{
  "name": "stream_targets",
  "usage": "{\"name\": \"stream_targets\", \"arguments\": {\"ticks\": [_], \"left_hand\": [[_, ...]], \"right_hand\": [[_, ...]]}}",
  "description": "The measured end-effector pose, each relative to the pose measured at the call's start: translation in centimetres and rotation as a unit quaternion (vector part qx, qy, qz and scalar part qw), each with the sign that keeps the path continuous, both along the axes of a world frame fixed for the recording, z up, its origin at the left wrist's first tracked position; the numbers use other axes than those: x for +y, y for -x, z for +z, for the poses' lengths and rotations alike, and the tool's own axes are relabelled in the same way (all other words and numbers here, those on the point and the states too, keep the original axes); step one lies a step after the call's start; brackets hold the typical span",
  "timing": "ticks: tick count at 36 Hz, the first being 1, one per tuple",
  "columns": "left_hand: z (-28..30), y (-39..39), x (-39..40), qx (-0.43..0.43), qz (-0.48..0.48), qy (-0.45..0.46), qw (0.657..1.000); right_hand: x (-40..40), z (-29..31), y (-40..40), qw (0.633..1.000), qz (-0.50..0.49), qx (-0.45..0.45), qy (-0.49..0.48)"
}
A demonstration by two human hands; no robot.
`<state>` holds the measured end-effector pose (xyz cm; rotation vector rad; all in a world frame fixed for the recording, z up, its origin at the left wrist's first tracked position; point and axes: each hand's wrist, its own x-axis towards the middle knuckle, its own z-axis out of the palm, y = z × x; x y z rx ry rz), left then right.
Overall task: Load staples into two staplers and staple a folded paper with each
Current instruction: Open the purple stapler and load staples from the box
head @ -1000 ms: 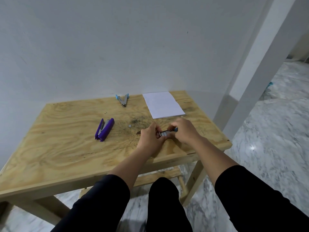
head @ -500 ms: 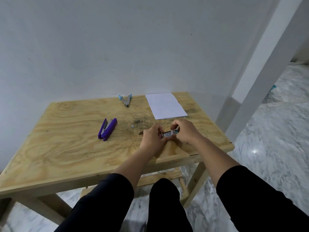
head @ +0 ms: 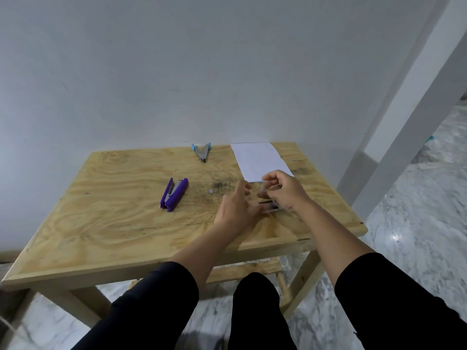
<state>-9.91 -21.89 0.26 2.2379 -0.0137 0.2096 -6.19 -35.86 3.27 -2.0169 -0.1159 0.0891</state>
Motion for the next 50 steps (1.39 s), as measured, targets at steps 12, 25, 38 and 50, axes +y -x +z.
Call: {"name": "stream_targets", "arguments": {"ticks": [12,25,38,50], "left_hand": [[0.3,0.0,13.0,0.094,0.222,-0.223,0.944],[0.6,-0.2,16.8,0.013,0.126,0.222,0.967],[0.6,-0.4,17.5,-0.031,0.128,0.283,0.950],[2.4,0.3,17.4,-0.009,0.108,0.399,0.910]], "right_hand": [[9.0,0.3,-1.4,0.957,0.012,0.192,-0.216],[15.7,1.7,-2.8,0.941,0.023,0.234,-0.243],[19.2,1.7,-2.9,0.967,0.102,0.118,-0.199],[18.3,0.7,-3.6,0.961,0.047,0.130,-0.240]]}}
